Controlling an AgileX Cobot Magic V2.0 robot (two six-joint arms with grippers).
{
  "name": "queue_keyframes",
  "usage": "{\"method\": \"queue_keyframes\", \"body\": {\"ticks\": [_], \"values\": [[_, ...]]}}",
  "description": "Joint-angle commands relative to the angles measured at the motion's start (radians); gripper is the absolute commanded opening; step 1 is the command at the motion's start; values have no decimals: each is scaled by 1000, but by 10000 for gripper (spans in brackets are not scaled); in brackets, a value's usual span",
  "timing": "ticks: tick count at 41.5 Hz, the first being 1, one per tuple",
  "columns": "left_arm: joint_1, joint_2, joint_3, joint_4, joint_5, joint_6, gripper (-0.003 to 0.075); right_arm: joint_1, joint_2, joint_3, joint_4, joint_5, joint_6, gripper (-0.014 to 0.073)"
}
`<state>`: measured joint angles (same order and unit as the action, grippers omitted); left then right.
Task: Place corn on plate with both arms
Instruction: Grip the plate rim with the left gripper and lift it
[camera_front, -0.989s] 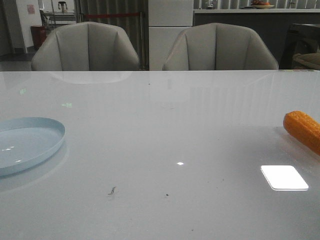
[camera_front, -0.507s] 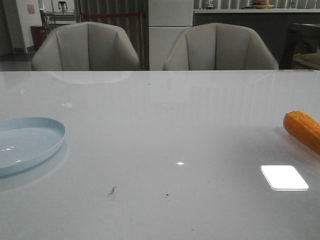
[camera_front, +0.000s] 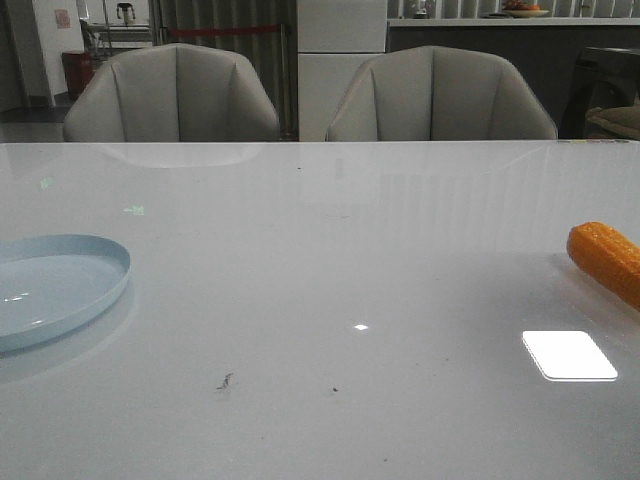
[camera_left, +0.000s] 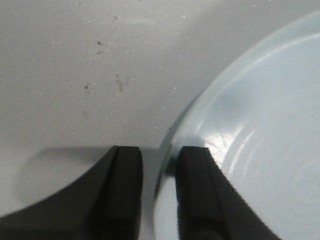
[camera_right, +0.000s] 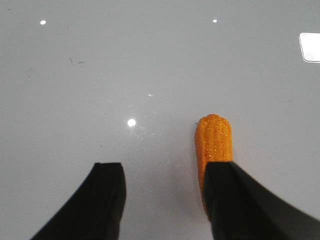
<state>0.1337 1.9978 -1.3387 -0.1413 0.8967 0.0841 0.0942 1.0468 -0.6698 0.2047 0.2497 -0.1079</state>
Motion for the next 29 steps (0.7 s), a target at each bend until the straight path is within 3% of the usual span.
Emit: {"method": "queue_keyframes", "body": {"ticks": [1, 16, 29], "values": [[-1, -33, -18, -15, 10, -12, 81, -1, -14, -37, 3, -70, 0, 468], [-1, -61, -90, -49, 38, -4, 94, -1, -14, -37, 3, -68, 0, 468], [-24, -99, -337, -165, 205, 58, 94, -1, -14, -37, 3, -61, 0, 468]]}}
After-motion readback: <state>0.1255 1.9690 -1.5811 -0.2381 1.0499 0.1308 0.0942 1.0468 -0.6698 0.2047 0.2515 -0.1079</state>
